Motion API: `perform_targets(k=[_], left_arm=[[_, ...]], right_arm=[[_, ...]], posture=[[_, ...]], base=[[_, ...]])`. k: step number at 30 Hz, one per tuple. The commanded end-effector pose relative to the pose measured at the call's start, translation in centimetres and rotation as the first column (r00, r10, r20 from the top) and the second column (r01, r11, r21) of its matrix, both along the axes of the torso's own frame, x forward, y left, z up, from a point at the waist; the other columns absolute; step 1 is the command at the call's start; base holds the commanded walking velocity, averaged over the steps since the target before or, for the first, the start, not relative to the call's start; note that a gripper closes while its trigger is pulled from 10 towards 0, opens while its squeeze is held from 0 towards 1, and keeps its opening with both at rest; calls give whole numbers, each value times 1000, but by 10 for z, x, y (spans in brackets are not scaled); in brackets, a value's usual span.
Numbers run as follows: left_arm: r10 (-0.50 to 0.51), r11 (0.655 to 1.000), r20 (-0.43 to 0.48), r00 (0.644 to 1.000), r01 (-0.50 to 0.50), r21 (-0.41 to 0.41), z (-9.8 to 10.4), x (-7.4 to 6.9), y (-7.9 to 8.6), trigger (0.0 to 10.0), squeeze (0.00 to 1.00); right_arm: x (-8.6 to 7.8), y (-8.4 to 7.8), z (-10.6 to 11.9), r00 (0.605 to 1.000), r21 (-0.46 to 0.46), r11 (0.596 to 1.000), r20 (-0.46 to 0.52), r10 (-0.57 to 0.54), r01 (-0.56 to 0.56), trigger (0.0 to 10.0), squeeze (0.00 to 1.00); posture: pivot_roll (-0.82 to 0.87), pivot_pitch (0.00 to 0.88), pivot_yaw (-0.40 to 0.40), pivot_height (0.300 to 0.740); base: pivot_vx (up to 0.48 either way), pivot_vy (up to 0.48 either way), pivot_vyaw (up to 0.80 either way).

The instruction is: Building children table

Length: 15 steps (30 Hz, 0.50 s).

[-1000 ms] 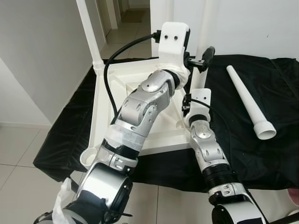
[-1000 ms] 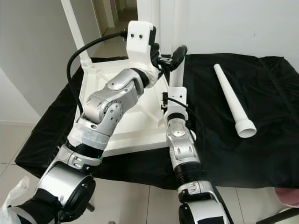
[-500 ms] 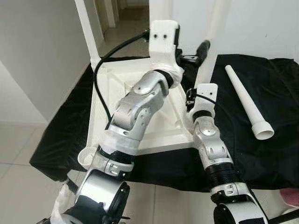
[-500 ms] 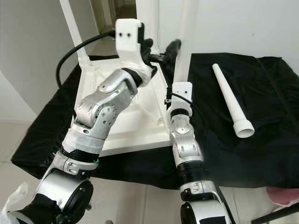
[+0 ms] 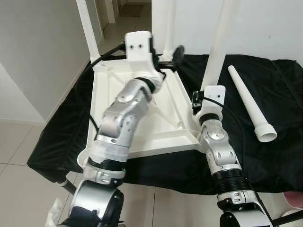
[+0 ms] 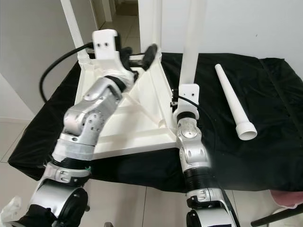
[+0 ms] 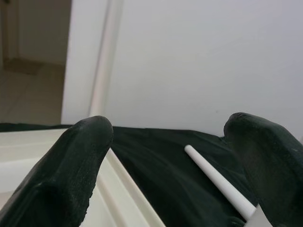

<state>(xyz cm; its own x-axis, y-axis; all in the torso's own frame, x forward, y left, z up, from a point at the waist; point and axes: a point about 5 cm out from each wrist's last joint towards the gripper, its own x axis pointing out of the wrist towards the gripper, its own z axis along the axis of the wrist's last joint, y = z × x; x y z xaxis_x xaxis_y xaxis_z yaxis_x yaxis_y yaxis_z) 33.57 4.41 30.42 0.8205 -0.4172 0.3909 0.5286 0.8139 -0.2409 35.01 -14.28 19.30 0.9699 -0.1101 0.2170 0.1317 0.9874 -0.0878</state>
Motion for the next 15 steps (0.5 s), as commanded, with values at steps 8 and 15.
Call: perform_targets(k=[8,15], left_arm=[[53,995,-25,998,-51,90,-25,-2,10,10000,0],[110,990,-54,992,-105,97,-42,-2,22,10000,0]], right_arm=[[-14,-2,8,996,-2,1000,88,8,-8,10000,0],[-20,-2,11,993,21,1000,116,17,-20,10000,0]], posture=[[-49,39,45,740],[-47,46,32,740]], base=[[0,0,0],[0,0,0]])
